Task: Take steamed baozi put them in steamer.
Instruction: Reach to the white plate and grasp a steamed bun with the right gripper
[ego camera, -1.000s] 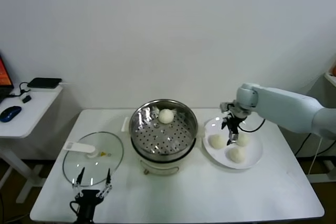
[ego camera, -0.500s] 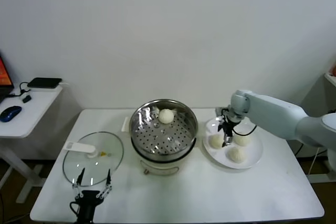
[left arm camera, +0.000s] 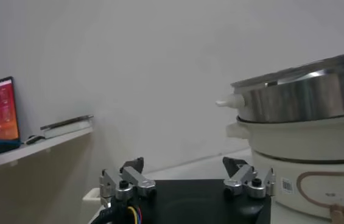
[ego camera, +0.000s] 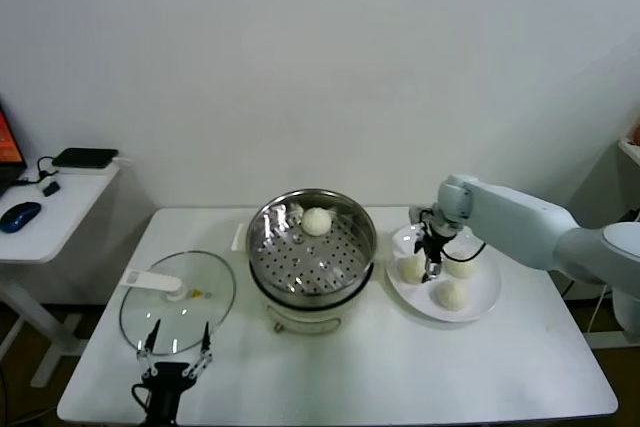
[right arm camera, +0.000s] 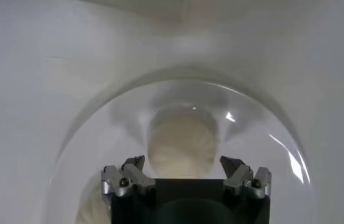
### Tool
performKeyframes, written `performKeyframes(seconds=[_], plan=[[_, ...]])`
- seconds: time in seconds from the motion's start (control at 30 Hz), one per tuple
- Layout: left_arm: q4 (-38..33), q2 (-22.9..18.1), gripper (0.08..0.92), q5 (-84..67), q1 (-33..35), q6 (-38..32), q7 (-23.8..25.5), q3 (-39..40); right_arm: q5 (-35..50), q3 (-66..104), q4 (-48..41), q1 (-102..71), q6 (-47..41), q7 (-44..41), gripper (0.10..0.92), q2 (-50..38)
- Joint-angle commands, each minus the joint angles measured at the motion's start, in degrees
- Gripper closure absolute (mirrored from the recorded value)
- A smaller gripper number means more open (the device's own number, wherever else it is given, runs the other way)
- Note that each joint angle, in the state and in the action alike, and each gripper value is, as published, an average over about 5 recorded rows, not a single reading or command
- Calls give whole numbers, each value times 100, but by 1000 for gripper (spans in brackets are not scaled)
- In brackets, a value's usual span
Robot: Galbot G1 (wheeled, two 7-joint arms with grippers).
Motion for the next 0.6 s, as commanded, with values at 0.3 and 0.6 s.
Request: performKeyframes(seconds=[0.3,0.6], plan=[[15,-225,177,28,-16,0,-13,-8,-36,140,-98,-57,0,-54,326,91],[-20,-225,177,34,5,3,-18,6,419,-348,447,682,-20,-204,354,-235]])
